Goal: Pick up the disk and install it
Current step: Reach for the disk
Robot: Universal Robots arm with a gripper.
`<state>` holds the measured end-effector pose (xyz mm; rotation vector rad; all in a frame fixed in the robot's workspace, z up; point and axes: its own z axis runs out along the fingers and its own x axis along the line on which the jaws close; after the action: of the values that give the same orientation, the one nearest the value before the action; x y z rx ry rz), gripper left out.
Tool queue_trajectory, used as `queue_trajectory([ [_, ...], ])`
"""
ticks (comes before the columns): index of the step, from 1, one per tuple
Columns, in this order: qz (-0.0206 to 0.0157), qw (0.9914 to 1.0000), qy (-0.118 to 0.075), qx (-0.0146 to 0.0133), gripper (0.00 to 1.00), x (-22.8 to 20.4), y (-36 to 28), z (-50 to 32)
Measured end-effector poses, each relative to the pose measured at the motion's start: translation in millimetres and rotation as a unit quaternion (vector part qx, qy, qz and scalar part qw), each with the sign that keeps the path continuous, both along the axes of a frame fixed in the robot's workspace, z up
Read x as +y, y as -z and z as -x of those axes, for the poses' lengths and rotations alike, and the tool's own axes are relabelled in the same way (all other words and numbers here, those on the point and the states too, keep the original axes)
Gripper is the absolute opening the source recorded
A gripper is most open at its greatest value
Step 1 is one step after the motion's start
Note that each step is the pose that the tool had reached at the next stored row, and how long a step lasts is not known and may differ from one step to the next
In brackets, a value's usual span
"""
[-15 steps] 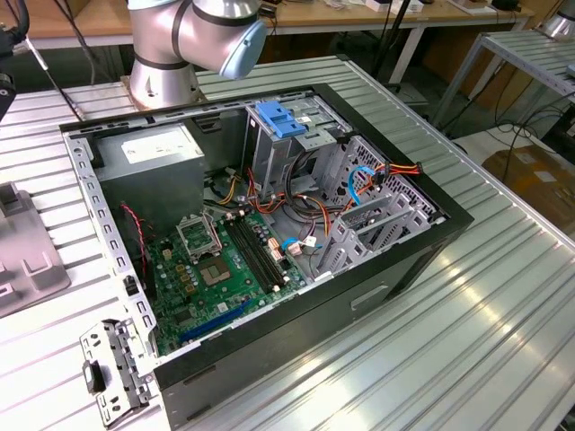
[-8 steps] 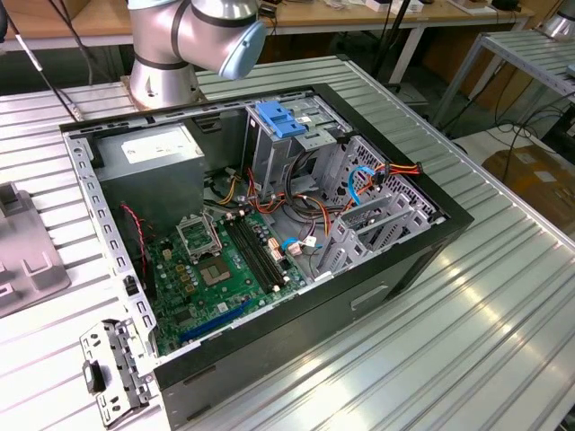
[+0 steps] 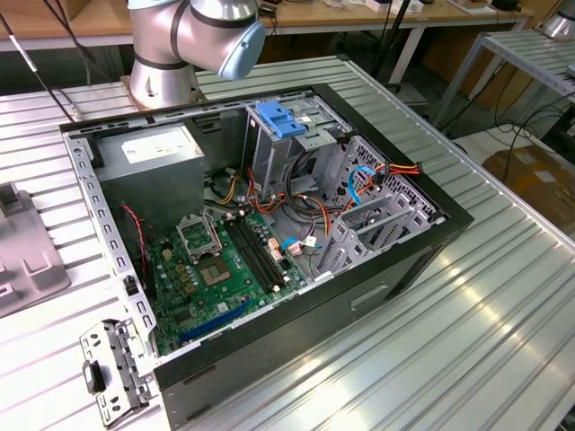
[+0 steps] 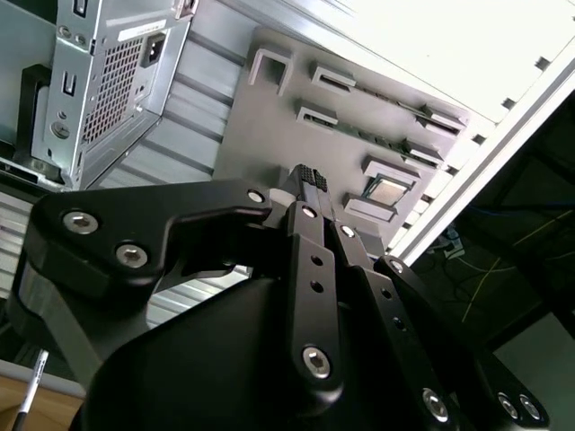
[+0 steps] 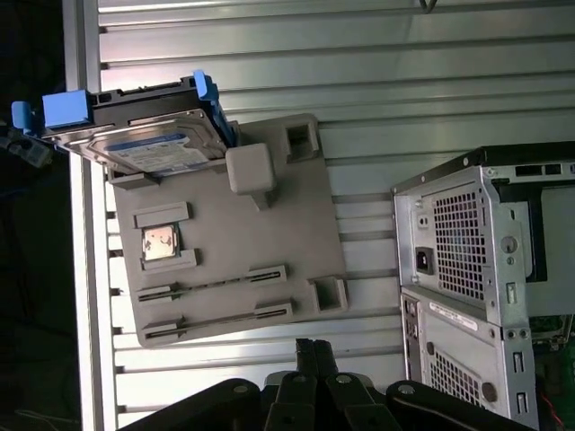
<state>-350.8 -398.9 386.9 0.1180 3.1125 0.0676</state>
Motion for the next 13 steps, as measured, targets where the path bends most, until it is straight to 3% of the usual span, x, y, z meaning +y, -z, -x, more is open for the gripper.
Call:
queue_trajectory([
  [13, 0.0000, 1.00000, 0.000, 0.0000, 0.11, 1.0, 1.6, 25.5],
])
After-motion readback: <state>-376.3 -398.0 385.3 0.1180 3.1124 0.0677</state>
